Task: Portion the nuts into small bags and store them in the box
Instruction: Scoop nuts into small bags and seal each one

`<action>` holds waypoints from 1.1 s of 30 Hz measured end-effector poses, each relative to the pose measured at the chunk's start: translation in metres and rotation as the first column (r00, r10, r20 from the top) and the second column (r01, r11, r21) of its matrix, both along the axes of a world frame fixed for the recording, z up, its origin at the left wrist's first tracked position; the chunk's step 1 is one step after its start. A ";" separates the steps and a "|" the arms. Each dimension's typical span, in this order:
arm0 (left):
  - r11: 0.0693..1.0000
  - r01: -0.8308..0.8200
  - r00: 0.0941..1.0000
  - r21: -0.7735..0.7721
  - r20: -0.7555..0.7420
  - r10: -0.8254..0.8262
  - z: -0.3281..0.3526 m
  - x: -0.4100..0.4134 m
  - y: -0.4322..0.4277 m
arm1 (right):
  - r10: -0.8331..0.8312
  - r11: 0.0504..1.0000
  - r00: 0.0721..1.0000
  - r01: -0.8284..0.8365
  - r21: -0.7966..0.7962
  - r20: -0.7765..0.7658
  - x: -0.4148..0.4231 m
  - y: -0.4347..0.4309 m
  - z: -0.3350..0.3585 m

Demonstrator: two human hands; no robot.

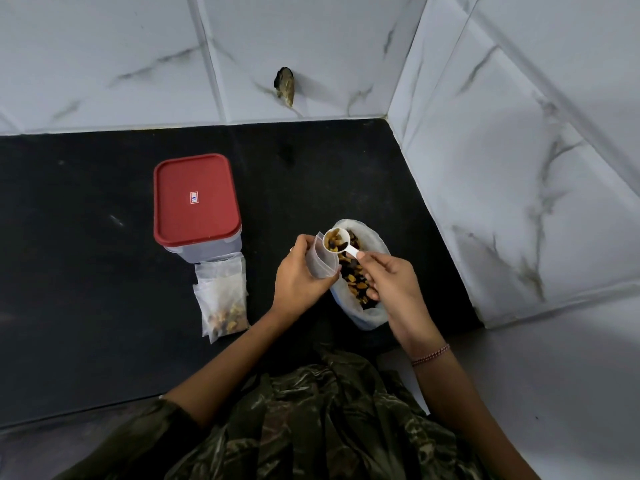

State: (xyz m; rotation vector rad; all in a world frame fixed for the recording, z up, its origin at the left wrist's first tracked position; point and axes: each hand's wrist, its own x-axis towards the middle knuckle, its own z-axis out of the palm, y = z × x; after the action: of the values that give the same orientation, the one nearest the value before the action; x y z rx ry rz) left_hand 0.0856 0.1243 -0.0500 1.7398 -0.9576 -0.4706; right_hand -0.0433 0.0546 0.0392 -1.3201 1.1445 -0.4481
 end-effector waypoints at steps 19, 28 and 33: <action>0.998 -0.040 0.998 -0.057 -0.047 0.037 0.015 0.003 -0.009 | 0.039 0.217 0.859 -0.505 -0.835 -0.510 0.003 0.011 -0.027; 0.998 -0.051 0.998 0.031 0.025 0.050 0.012 0.007 -0.008 | 0.004 0.983 0.999 0.005 -0.182 0.051 0.000 -0.008 -0.012; 0.995 -0.071 0.996 0.073 0.062 0.067 0.001 0.010 -0.003 | -0.110 0.982 0.994 0.109 -0.156 0.002 -0.016 -0.033 -0.027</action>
State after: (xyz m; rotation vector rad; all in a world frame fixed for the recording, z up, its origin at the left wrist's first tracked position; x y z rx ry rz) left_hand 0.0953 0.1213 -0.0488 1.8574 -0.9290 -0.4163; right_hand -0.0595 0.0215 0.0118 -1.3982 1.2105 -0.6248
